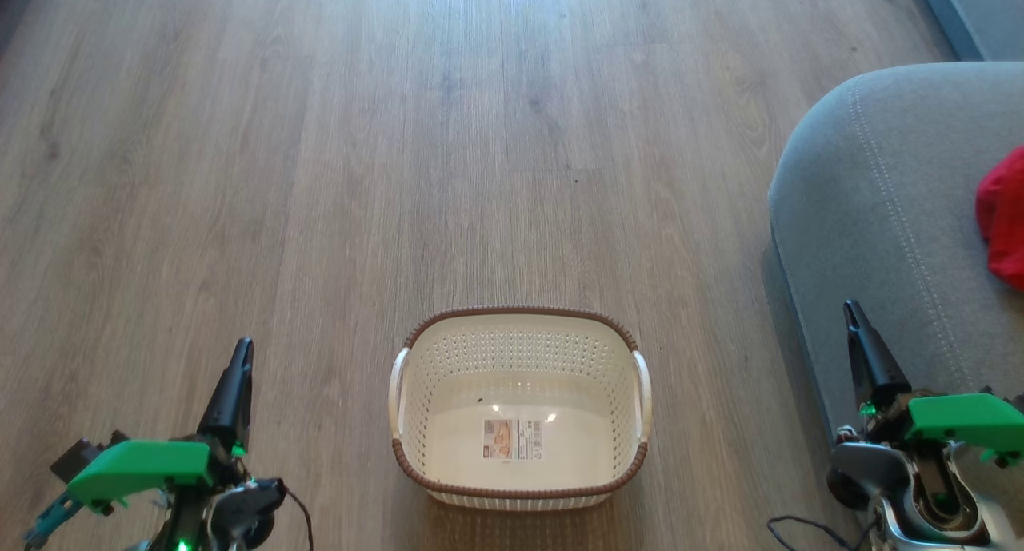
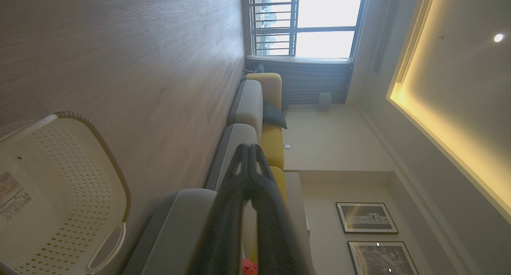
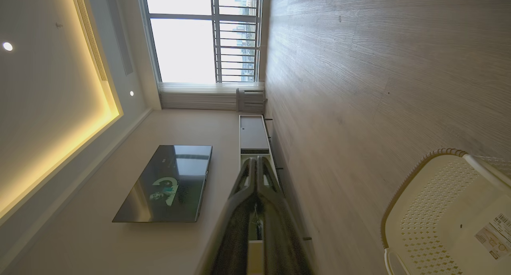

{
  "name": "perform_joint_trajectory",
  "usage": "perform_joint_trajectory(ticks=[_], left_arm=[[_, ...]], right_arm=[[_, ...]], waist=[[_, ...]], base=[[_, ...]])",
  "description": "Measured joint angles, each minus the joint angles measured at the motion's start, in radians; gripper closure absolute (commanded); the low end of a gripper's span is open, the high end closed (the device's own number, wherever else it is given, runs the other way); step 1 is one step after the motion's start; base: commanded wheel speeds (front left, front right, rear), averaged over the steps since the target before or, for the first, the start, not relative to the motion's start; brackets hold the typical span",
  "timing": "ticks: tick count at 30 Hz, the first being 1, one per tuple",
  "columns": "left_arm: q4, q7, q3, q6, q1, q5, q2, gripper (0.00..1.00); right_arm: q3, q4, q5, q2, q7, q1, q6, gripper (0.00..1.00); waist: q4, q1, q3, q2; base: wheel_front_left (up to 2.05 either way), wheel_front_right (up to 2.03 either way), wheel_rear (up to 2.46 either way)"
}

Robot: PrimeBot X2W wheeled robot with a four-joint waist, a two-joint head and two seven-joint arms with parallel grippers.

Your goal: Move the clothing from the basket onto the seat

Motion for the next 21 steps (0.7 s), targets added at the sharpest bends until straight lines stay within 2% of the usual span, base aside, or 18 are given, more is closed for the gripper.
perform_joint_trajectory(ticks=[21], left_arm=[[0.000, 0.000, 0.000, 0.000, 0.000, 0.000, 0.000, 1.00]], right_arm=[[0.000, 0.000, 0.000, 0.000, 0.000, 0.000, 0.000, 1.00]], waist=[[0.000, 0.0000, 0.000, 0.0000]], base=[[0.00, 0.00, 0.00]])
